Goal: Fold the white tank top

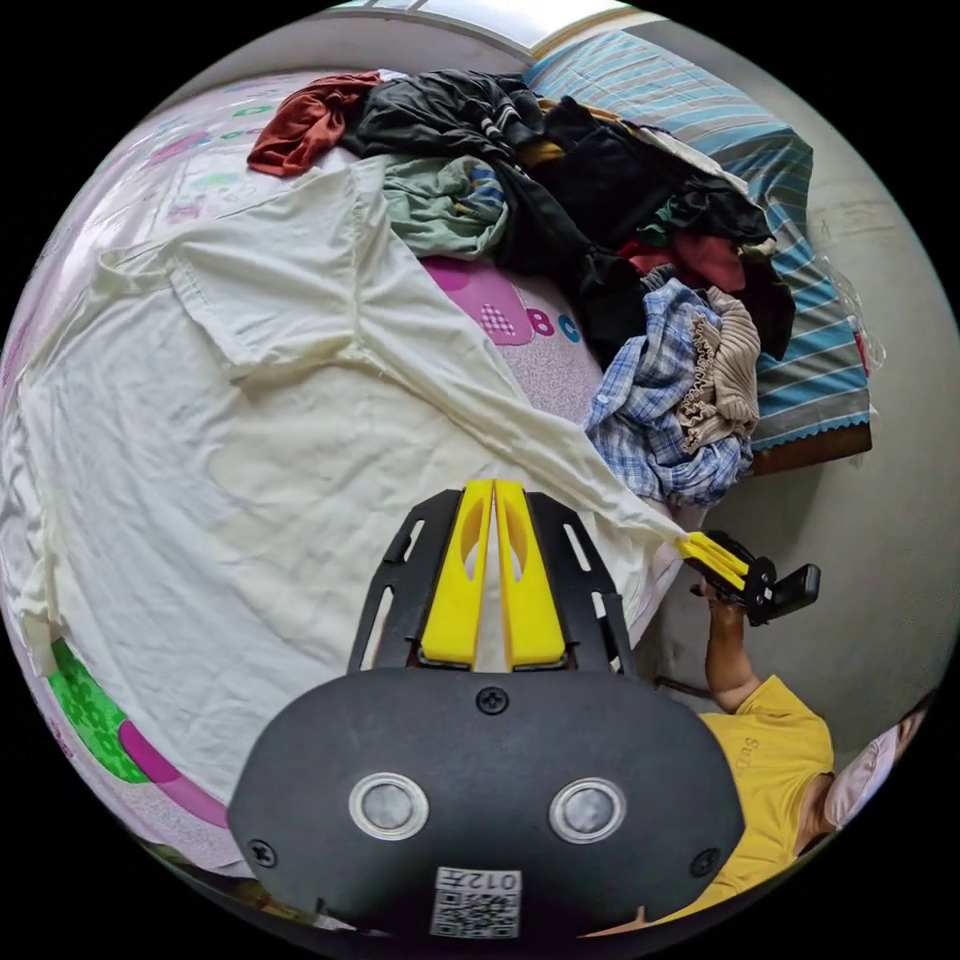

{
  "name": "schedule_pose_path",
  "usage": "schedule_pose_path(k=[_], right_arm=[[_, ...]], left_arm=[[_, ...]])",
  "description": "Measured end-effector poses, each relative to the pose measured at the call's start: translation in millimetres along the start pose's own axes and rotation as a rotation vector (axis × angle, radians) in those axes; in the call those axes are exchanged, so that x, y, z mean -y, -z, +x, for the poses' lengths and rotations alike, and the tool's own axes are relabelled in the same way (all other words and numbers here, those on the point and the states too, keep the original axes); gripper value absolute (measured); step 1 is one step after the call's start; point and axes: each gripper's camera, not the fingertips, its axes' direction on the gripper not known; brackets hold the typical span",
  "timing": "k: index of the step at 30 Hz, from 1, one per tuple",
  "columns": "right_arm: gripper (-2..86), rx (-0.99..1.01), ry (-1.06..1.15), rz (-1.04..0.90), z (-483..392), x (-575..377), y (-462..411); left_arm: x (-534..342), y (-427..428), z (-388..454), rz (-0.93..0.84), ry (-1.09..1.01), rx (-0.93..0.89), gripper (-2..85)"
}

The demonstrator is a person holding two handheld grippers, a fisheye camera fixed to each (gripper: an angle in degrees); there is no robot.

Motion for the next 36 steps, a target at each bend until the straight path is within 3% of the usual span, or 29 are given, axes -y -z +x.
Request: schedule_pose_path(k=[8,16,20,24,31,36], right_arm=[[2.2,0.309,-0.059,0.028,-7,16,42],[2.0,0.387,-0.022,-0.114,-43,0,1],[1.9,0.275,0.027,-0.221,-66,-17,-22],[1.8,0.254,0.015,-0.198,-63,-26,-14],[1.7,0.302,-0.019,-0.176,-51,-38,-12],[1.6,0.319,-0.022,-0.171,-44,-43,-9]], left_arm=[[-13,16,-40,0.059,0.098,-0.107,0.5],[-24,25,-64,0.081,0.12,-0.117,0.6],[-30,37,-64,0.073,0.093,-0.091,0.5],[-30,45,-66,0.058,0.086,-0.048,0.5],[-9,51,-94,0.061,0.242,0.005,0.8],[-2,66,-120,0.119,0.335,-0.074,1.5]])
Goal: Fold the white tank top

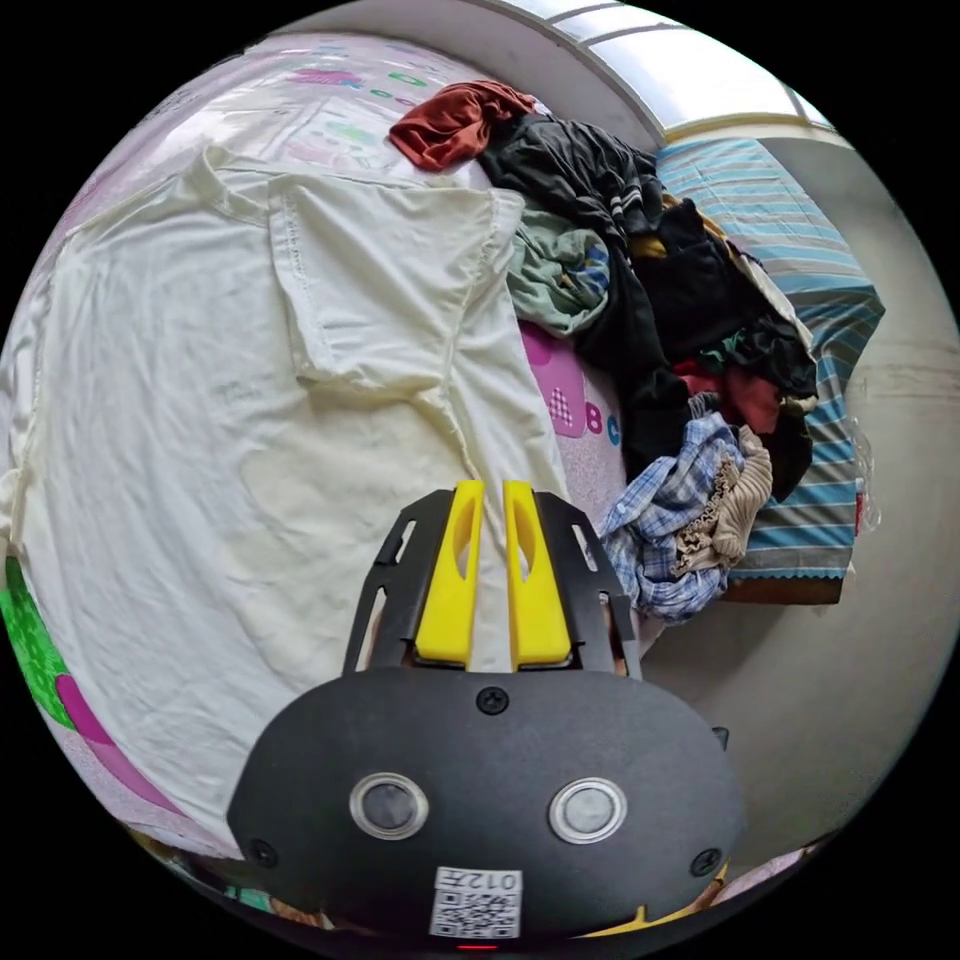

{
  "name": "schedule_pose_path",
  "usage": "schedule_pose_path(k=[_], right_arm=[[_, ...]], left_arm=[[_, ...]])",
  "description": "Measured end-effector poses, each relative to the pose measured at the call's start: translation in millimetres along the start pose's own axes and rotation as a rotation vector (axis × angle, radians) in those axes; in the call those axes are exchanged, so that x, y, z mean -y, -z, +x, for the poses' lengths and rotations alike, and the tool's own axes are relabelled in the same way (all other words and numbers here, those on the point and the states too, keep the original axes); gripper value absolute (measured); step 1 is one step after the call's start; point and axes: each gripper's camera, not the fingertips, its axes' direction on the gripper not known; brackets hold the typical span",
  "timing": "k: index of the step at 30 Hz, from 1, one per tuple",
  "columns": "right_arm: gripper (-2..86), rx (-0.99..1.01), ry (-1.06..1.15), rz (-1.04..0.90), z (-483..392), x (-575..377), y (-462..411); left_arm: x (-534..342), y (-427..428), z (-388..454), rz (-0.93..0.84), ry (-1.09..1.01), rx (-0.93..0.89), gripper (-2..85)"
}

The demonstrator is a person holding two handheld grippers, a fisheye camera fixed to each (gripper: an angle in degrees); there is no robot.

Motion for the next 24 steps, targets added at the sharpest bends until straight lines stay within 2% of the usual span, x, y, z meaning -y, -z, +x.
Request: schedule_pose_path(k=[11,18,21,24], right_arm=[[1.7,0.026,-0.011,0.01,12,-6,12],[1.7,0.029,-0.016,0.007,19,-3,22],[1.8,0.007,-0.03,0.064,22,-1,42],[1.9,0.025,-0.008,0.138,21,3,63]], left_arm=[[20,31,-33,0.059,0.107,-0.042,2.1],[32,46,-21,0.049,0.072,-0.057,0.8],[35,71,-6,0.072,0.028,-0.075,0.5],[38,101,12,0.092,-0.027,0.015,0.4]])
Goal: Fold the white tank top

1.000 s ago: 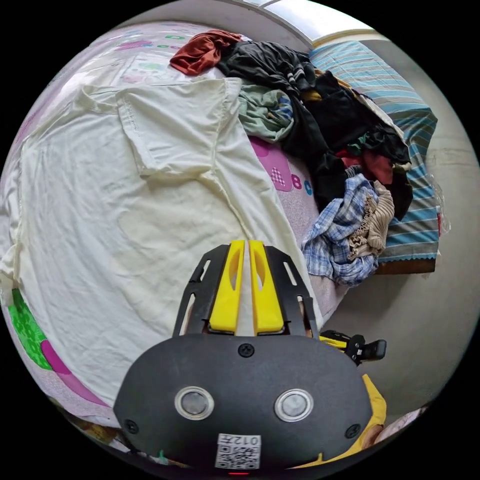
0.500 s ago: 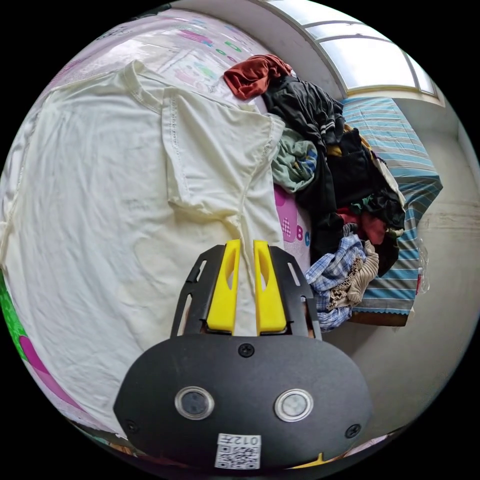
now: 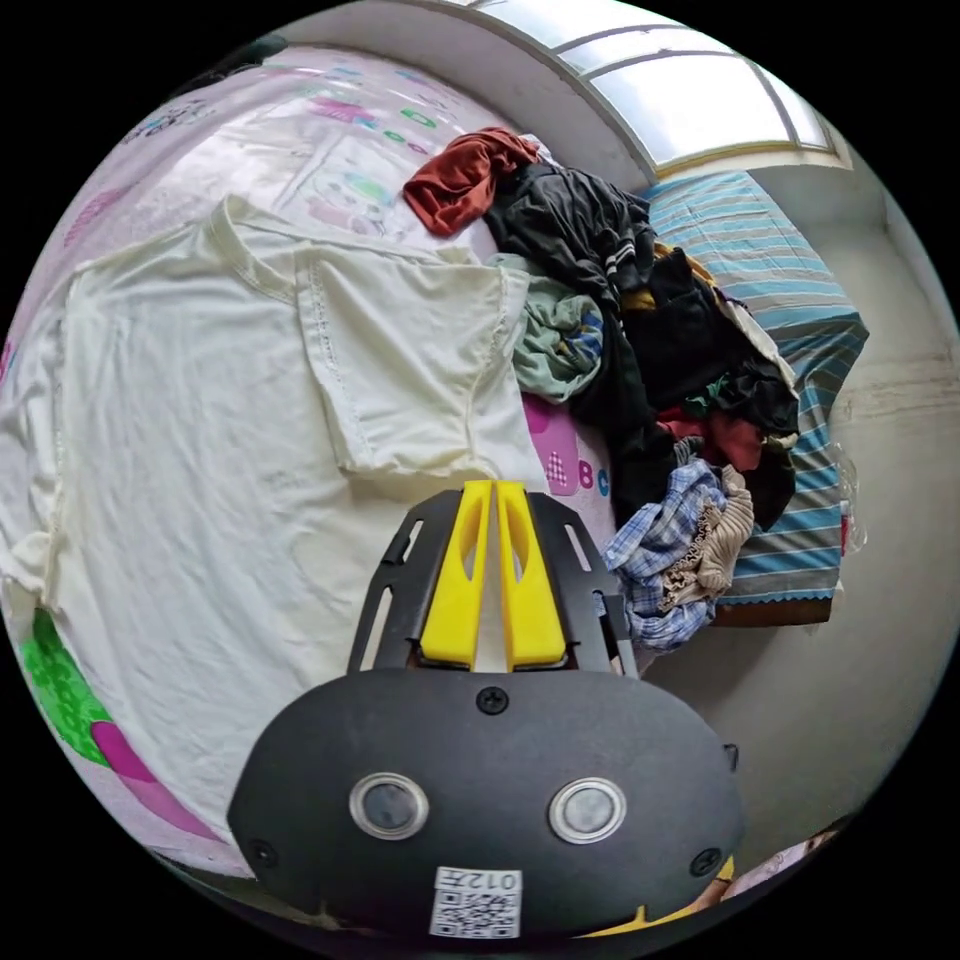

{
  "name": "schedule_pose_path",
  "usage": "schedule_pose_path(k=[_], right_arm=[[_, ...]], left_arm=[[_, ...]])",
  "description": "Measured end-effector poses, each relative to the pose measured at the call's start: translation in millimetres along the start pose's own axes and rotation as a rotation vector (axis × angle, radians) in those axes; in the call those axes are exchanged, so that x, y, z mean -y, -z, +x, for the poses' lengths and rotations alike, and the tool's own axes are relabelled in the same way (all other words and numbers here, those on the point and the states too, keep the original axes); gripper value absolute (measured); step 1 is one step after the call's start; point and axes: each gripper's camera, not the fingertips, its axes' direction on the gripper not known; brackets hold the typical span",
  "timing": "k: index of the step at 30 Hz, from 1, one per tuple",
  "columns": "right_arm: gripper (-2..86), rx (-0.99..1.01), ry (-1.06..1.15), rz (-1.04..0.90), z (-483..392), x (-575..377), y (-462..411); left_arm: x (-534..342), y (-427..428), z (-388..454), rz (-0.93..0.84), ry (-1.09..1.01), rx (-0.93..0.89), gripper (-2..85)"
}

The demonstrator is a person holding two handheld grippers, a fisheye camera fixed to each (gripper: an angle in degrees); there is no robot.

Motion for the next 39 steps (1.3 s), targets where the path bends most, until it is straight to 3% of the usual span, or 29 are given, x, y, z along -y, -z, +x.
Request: schedule_pose_path(k=[7,12,18,23,28,34,39], right_arm=[[3.9,-0.01,0.039,-0.129,-4,12,-21],[5.8,0.068,0.118,-0.145,-10,11,3],[3.4,0.054,-0.191,0.024,71,11,59],[3.5,0.266,-0.457,0.079,141,22,55],[5.6,0.343,-0.529,0.041,156,38,41],[2.6,0.374,-0.534,0.066,156,52,40],[1.9,0.39,-0.56,0.073,153,48,50]], left_arm=[[7,-4,18,-0.101,-0.047,-0.05,0.5],[-10,27,31,-0.024,-0.047,-0.121,0.7],[-78,88,62,0.066,-0.109,-0.098,0.8],[-170,72,154,-0.116,-0.388,-0.111,1.0],[-263,40,234,-0.199,-0.524,-0.072,1.2],[-297,12,279,-0.276,-0.55,0.027,1.2],[-308,16,287,-0.274,-0.521,0.0,0.9]])
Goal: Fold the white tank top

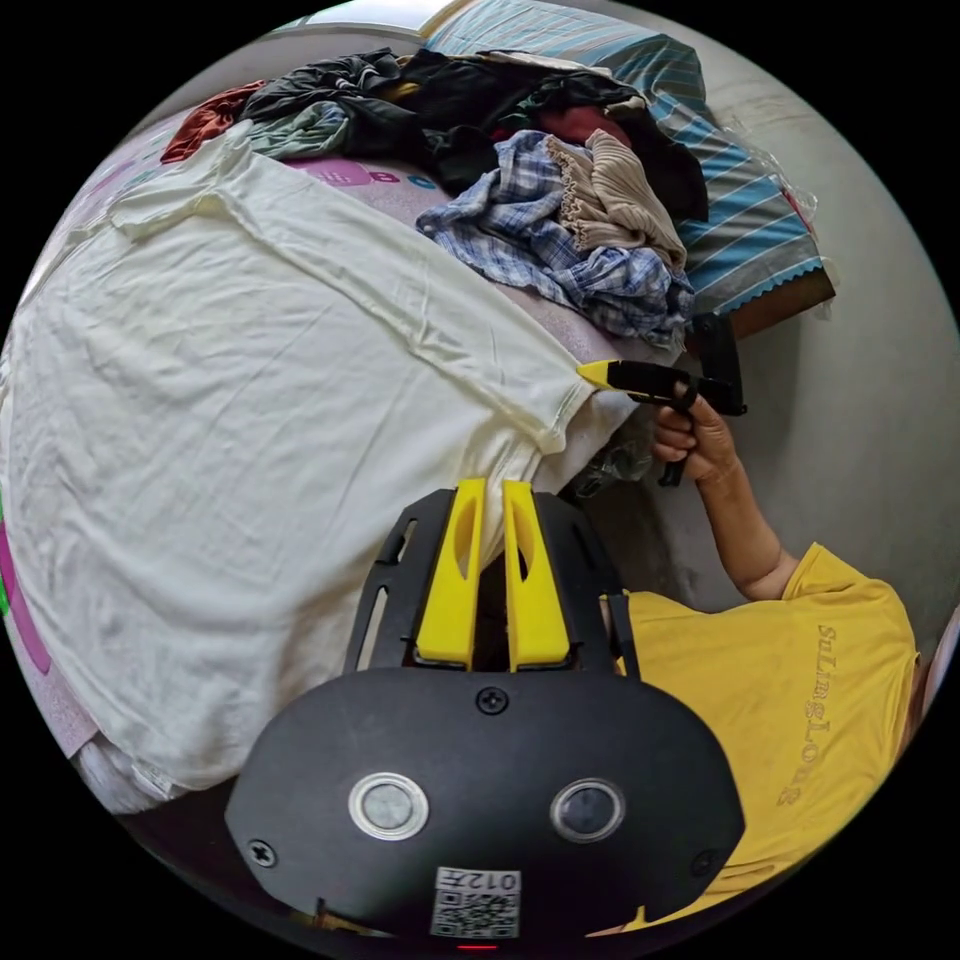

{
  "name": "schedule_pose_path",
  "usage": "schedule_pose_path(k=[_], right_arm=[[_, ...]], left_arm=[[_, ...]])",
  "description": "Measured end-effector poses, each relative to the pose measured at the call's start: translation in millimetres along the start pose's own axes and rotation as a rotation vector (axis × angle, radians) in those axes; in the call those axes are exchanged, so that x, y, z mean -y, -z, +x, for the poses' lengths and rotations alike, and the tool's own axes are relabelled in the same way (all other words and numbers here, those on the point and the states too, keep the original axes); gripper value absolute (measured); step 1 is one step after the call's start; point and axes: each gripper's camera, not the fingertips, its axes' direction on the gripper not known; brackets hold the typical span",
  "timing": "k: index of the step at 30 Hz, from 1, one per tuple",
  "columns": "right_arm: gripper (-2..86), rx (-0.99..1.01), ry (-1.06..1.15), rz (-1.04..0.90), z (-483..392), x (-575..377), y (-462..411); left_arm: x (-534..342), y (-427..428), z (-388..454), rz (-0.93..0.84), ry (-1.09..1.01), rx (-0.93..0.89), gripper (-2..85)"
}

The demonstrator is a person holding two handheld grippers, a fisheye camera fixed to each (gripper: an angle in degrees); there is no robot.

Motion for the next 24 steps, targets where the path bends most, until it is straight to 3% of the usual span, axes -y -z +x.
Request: schedule_pose_path(k=[4,10,14,20,24], right_arm=[[1.9,0.016,0.009,-0.008,-5,9,-8],[1.3,-0.241,0.213,0.122,-70,34,-3],[1.0,-0.228,0.353,0.014,-110,78,-55],[0.8,-0.331,0.354,-0.223,-121,125,-138],[0.9,-0.316,0.386,-0.263,-138,145,-147]], left_arm=[[3,9,9,-0.018,-0.001,-0.024,0.7],[20,62,20,0.076,-0.032,0.051,0.5],[64,84,10,0.146,-0.036,0.044,0.4],[150,88,-25,0.218,0.003,0.035,0.4],[199,88,-78,0.296,0.089,-0.008,0.5]])
